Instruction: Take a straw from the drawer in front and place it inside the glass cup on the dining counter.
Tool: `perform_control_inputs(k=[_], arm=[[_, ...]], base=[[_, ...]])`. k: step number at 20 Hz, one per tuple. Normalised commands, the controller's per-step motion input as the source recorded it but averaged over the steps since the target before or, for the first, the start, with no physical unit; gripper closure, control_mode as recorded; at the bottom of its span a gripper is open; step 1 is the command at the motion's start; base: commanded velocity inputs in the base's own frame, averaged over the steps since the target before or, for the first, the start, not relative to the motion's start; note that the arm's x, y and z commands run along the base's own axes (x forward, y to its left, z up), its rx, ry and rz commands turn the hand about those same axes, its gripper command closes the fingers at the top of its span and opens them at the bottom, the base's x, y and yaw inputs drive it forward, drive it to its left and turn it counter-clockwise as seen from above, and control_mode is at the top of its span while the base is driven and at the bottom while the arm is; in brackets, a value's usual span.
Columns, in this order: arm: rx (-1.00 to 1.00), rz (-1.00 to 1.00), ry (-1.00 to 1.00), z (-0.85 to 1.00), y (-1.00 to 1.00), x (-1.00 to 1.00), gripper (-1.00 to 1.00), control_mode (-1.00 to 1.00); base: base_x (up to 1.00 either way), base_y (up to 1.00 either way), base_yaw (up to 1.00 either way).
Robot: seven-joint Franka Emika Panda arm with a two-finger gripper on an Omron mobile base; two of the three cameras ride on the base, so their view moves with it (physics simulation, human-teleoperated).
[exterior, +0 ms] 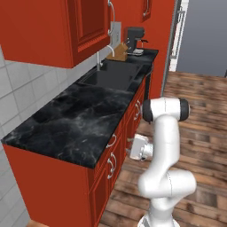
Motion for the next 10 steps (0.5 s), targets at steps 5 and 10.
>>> perform_control_inputs(k=[5, 10], arm=[[-0.05, -0.01, 0.00, -0.03, 0.17, 0.27, -1.00, -1.00], [-0.07, -0.03, 0.00, -0.06, 0.26, 0.25, -1.00, -1.00]], base=[[0.00, 0.00, 0.00], [0.00, 0.00, 0.00]])
